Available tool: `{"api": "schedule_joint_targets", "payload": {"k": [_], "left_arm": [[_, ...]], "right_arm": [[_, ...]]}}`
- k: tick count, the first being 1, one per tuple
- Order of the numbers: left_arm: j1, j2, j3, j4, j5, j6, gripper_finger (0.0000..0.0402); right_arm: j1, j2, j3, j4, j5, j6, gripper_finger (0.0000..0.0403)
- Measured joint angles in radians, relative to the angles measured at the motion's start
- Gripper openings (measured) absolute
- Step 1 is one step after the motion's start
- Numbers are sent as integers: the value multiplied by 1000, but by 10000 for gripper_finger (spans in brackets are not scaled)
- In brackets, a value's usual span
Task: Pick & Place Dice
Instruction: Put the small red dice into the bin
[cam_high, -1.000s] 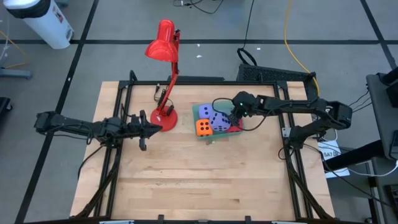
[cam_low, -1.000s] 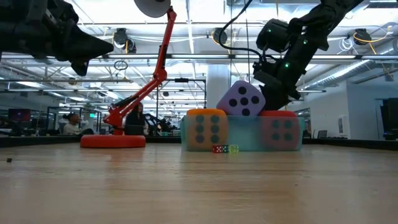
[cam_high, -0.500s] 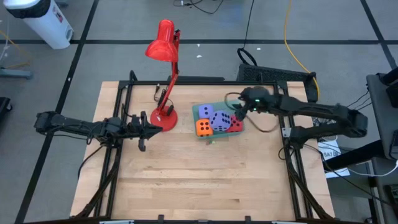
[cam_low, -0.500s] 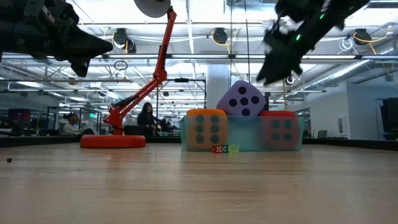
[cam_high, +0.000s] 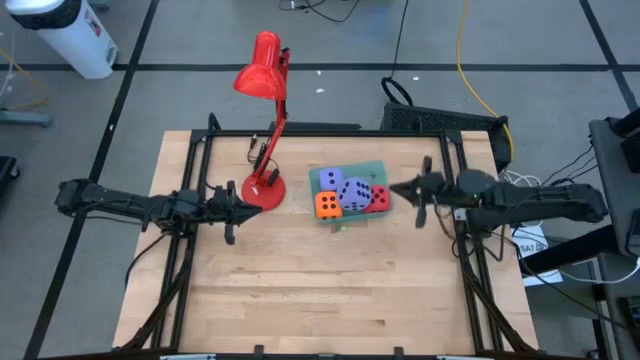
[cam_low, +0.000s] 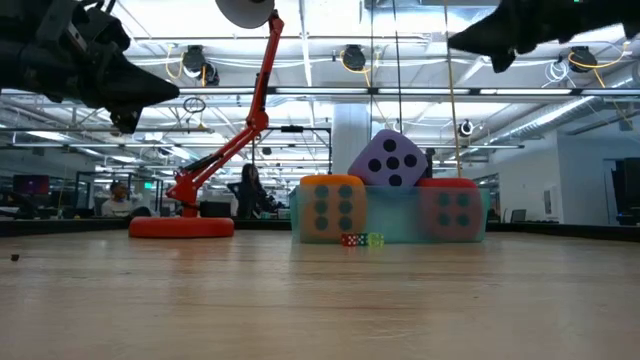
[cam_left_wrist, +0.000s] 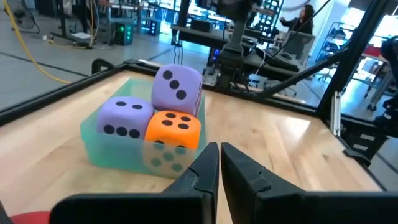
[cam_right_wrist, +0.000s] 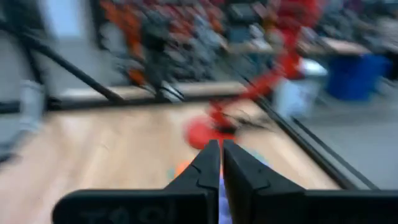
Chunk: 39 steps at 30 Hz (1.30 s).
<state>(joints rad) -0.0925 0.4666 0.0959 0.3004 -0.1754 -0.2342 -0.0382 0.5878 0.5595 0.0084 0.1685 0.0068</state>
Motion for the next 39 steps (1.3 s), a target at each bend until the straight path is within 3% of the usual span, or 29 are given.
{"api": "schedule_joint_targets", "payload": {"k": [4,8,12,17,27,30,39], "left_arm": [[0,0,0,-7,-2,20,26],[0,0,0,-8,-3,31,26],[0,0,0,-18,6,21,26],[-7,65,0,22,107,19,26],[-89,507,40,388,136,46,3],[-93,646,105,409,111,44,4],[-81,1011,359,402,89,91,4]], "right_arm": [[62,-31,-166,324,-63,0,22],[86,-10,-318,531,-66,-28,14],[86,29,-410,613,-67,-23,2],[89,71,-422,580,-103,37,1],[199,181,-422,621,-88,69,1],[213,199,-422,625,-34,106,2],[208,213,-422,631,-34,101,1]]}}
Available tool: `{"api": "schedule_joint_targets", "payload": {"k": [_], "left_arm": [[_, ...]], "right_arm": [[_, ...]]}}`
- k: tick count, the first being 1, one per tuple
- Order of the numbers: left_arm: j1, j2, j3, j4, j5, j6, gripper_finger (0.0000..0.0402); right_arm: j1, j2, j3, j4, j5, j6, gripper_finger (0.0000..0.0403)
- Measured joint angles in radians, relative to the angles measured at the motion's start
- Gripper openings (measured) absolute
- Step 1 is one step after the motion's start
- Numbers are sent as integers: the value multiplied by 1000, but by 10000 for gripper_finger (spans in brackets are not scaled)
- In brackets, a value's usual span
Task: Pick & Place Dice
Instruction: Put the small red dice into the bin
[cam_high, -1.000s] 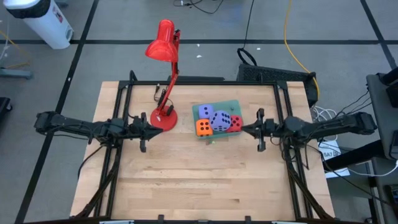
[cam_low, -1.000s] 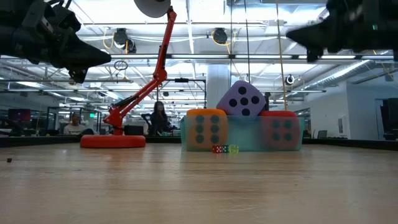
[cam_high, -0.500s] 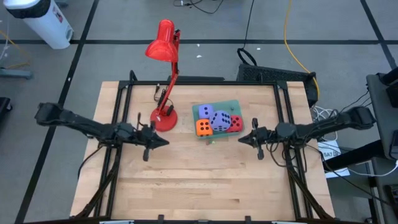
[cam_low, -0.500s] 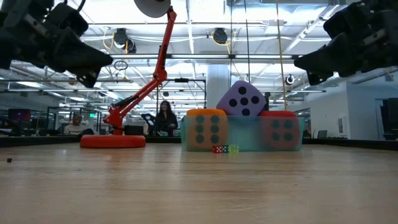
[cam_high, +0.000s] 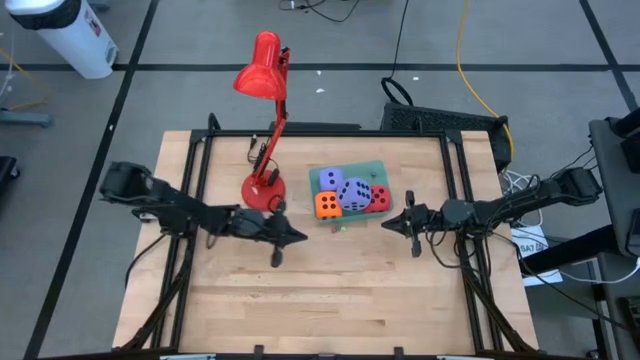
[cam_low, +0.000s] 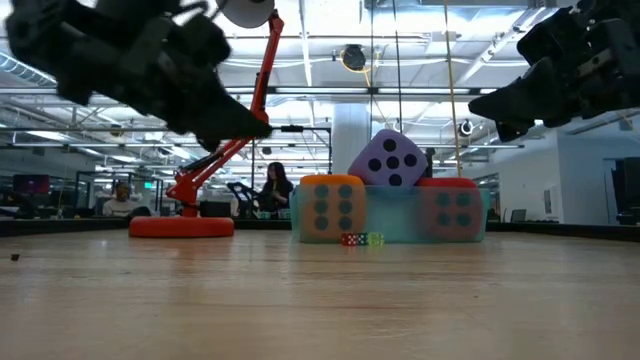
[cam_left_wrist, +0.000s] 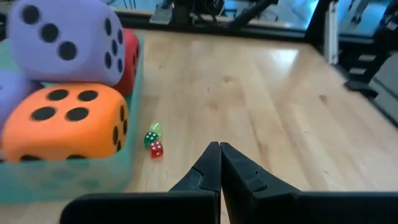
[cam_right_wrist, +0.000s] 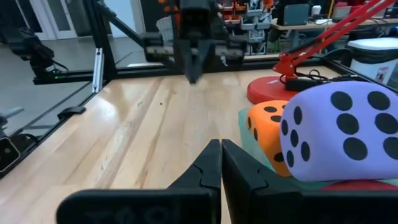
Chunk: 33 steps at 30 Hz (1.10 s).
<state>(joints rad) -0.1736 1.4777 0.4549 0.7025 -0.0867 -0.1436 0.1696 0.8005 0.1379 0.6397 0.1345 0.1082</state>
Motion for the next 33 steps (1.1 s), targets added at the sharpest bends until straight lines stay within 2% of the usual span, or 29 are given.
{"api": "schedule_joint_targets", "payload": {"k": [8,12,16,21,28,30,33], "left_arm": [[81,210,101,-4,1,-14,3],[113,267,132,0,15,-16,7],[139,283,163,0,11,-3,3],[181,284,192,-49,-22,-12,11],[219,284,194,-100,-27,-17,5],[221,284,194,-100,6,-11,11],[205,284,195,-101,115,26,14]], "right_arm": [[0,0,0,17,2,-15,2],[0,0,1,29,3,-31,1],[0,0,1,53,10,-52,2],[0,0,1,60,76,-68,4],[0,0,1,68,78,-42,4],[0,0,1,68,78,-43,4],[0,0,1,68,78,-57,4]]}}
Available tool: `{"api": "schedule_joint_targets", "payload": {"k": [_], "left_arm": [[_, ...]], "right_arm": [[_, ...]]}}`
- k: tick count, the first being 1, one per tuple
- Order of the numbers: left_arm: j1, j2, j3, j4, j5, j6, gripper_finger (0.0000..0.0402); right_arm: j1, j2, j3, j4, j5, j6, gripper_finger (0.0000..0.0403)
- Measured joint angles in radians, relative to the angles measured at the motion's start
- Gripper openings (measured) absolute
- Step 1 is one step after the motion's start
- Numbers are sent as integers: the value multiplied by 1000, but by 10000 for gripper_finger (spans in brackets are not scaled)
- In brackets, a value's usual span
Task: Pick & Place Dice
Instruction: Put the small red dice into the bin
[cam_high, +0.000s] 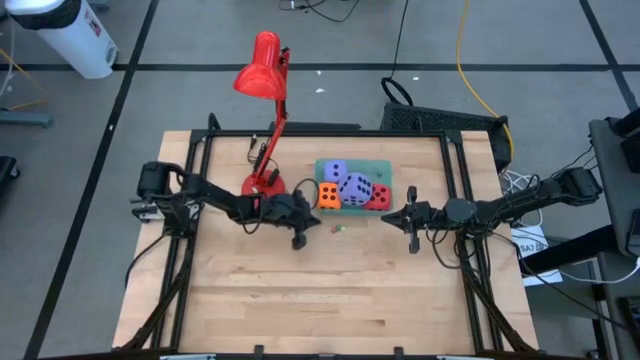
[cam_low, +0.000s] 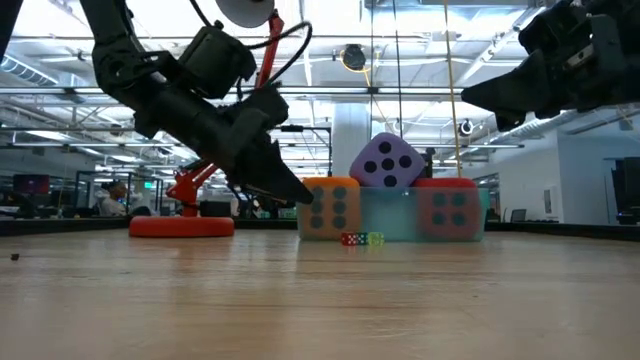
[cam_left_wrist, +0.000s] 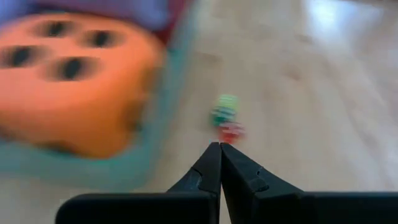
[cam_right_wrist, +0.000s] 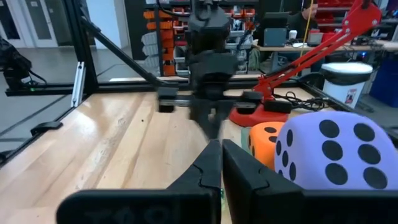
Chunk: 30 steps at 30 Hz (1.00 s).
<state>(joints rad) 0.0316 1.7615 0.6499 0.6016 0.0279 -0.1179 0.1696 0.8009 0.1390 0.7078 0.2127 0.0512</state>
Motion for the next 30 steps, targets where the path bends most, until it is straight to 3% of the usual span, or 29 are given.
{"api": "schedule_joint_targets", "payload": {"k": [2,6,13,20,25,30], "left_arm": [[-31,0,12,-19,7,37,8],[-94,0,62,-87,-159,63,7],[-161,0,117,-157,-300,62,83],[-152,0,120,-172,-179,181,167],[-126,27,152,-172,-136,161,179],[-119,132,212,-184,-137,186,179]], "right_arm": [[0,0,0,0,0,-20,4],[0,0,0,8,0,-35,4],[0,0,0,14,-3,-4,4],[0,0,0,22,-4,-14,4],[0,0,0,22,-4,-11,4],[0,0,0,22,-4,-11,4]]}}
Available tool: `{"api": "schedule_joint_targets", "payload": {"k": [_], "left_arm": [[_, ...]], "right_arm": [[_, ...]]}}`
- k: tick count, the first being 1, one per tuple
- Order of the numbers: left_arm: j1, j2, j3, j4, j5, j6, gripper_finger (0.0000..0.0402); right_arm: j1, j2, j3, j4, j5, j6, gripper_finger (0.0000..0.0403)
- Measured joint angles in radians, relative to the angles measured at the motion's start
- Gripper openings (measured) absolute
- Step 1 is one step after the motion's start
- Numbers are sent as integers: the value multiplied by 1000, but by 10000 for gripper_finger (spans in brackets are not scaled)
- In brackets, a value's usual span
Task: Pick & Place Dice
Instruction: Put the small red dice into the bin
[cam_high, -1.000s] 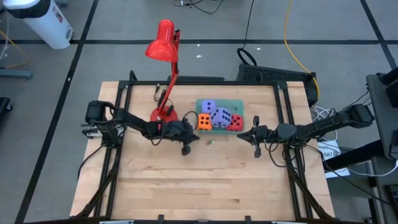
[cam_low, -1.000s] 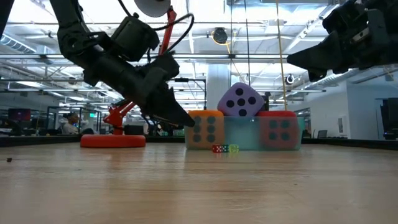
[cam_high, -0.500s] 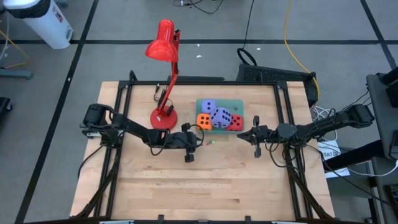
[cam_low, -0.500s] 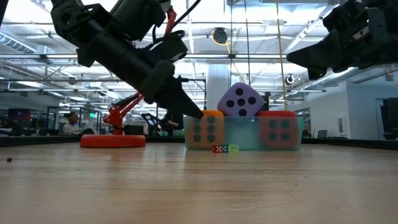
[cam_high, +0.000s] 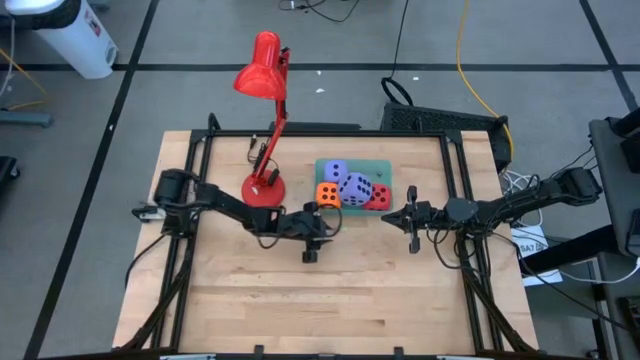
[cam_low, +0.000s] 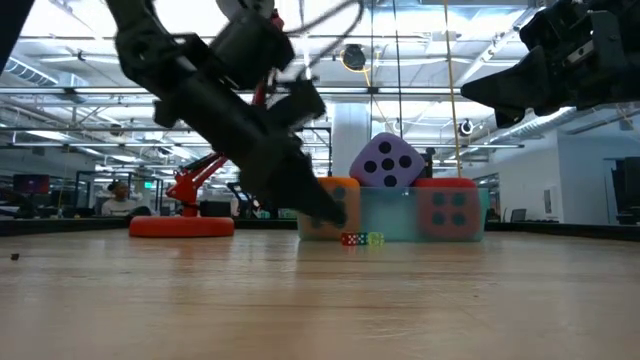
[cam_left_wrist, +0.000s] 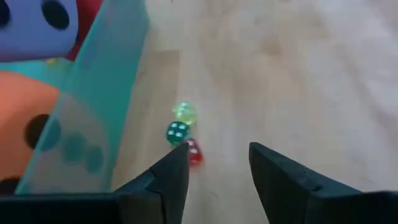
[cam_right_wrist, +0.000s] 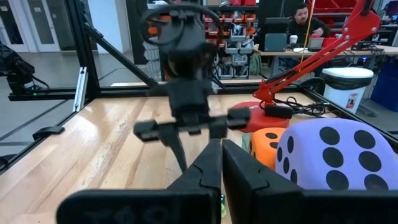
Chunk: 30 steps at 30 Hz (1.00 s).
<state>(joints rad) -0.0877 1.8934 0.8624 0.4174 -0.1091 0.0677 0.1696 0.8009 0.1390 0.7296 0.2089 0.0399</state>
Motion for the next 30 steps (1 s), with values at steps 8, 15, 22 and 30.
{"api": "schedule_joint_targets", "payload": {"k": [8,15,22,30], "left_arm": [[32,75,62,-36,-47,-17,179],[44,84,64,-42,4,-14,179],[44,84,64,-45,8,-9,179],[46,115,64,-19,21,12,179]], "right_arm": [[0,0,0,-8,0,0,4],[0,0,-1,-6,0,0,4],[0,0,-1,0,1,-2,4],[0,0,-1,6,3,-17,4]]}}
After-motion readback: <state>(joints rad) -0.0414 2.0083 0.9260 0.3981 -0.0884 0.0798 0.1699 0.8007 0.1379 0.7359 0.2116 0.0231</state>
